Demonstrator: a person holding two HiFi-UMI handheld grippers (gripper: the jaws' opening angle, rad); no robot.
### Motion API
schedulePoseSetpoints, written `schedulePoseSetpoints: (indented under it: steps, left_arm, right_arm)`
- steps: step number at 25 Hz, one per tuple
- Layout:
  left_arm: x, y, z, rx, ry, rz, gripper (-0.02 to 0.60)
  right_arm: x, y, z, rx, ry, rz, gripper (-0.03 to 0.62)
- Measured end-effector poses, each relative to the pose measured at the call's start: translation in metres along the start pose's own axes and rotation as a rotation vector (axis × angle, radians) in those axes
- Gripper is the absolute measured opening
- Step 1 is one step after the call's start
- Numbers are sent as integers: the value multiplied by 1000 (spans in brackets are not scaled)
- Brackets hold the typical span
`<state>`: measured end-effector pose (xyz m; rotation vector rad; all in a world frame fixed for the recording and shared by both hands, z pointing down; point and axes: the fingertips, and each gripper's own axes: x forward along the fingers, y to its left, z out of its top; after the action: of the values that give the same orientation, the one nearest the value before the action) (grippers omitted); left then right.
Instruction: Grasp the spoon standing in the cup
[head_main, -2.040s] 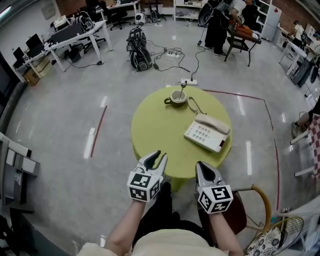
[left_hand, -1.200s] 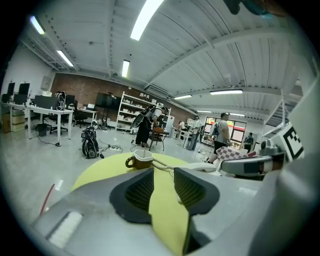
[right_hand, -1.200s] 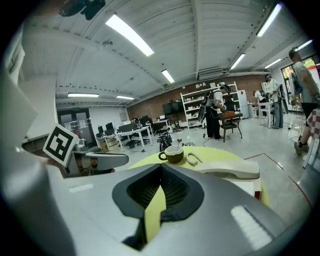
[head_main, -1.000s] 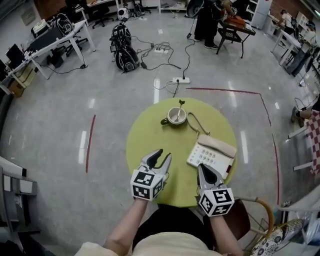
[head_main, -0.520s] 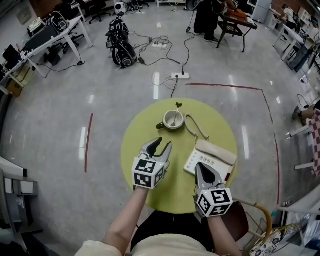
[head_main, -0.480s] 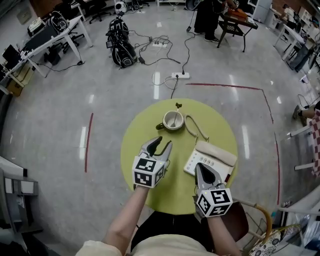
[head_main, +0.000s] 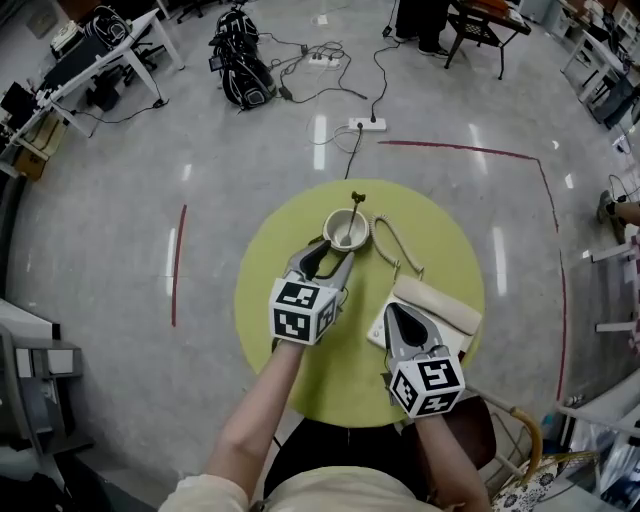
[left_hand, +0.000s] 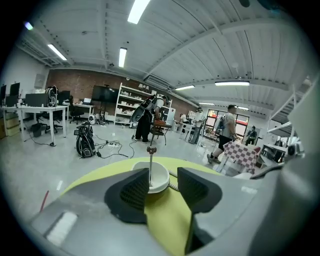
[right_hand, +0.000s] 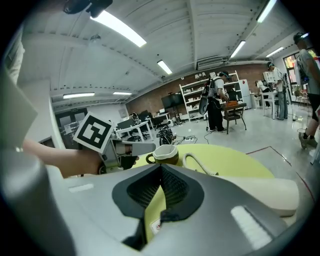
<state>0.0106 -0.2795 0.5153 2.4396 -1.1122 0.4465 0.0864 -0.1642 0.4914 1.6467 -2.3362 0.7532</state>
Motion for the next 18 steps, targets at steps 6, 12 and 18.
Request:
schedulePoseSetpoints:
  steps: [6,12,18]
  left_arm:
    - [23,8,9,13,25,16,181]
    - [43,15,14,46,71,17,190]
    - [61,21,21,75,101,22,206]
  right_arm:
    - [25,-4,-1,-36,52,35,2]
    - [45,-8,3,-92,70,56,2]
    - [57,-12,4,-104,89,65,2]
